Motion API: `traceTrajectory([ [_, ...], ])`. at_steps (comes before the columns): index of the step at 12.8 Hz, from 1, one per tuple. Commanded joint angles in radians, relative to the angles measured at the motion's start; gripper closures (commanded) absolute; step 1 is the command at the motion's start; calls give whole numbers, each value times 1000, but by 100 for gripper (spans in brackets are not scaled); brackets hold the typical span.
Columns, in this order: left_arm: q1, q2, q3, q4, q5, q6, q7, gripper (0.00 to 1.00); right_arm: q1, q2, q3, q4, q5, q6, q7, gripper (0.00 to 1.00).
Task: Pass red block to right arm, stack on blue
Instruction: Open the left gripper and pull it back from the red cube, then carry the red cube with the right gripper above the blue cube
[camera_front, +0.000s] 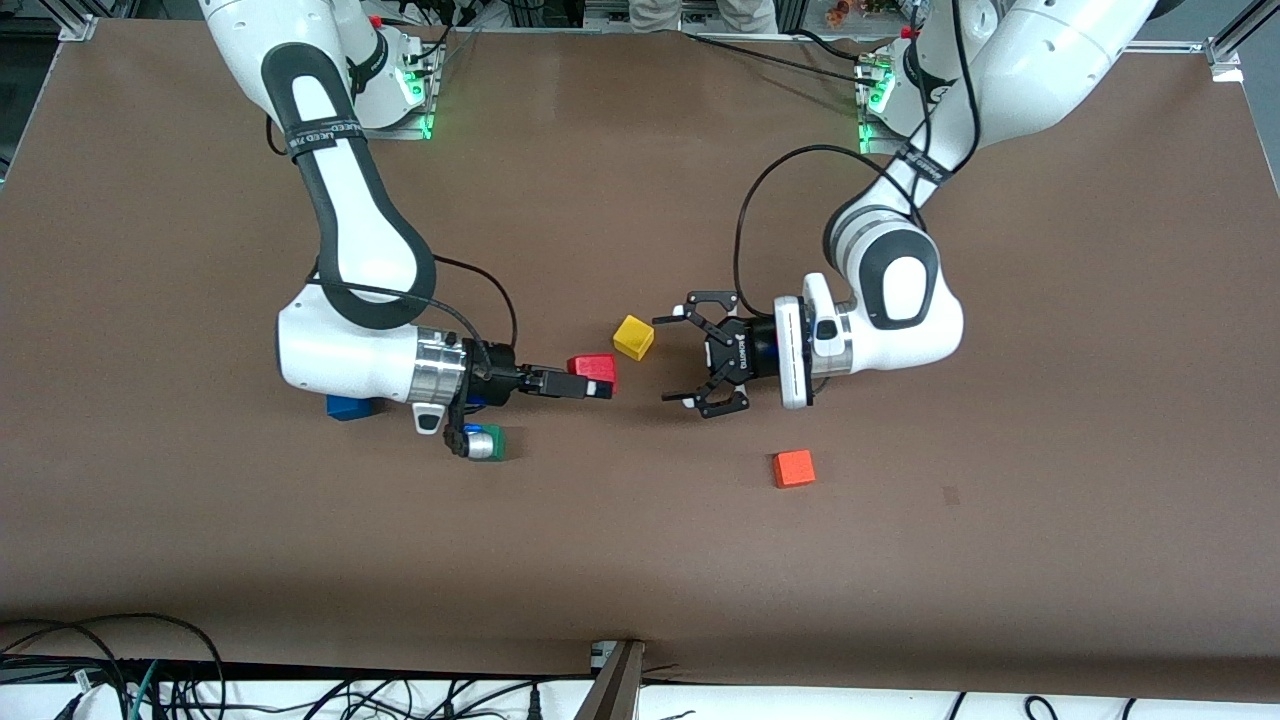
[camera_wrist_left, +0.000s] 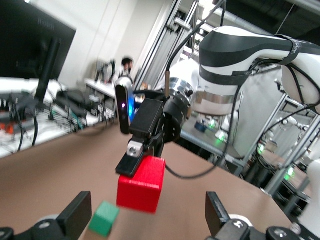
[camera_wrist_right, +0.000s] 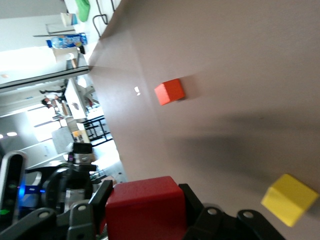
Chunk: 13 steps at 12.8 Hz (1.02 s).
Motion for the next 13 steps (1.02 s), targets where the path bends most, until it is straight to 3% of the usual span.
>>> traceTrajectory([
  [1,45,-55,2,-9,185,-50,-242,0,1,-16,-41,-5,-116,-49,-8,86],
  [5,59,-55,11,-27,360,-65,-461,0,1,-36,-93,-5,-419,-60,-16,86],
  [7,80,-54,12,-27,507,-86,-601,0,-1,-36,-141,-8,-581,-93,-71,86],
  [9,114,-57,17,-32,669,-132,-708,0,1,-33,-216,-25,-641,-132,-157,86],
  [11,160,-63,22,-24,881,-185,-860,0,2,-36,-266,-60,-786,-140,-195,86],
  [13,166,-98,25,-21,1005,-232,-1012,0,2,-38,-309,-75,-880,-135,-199,86],
])
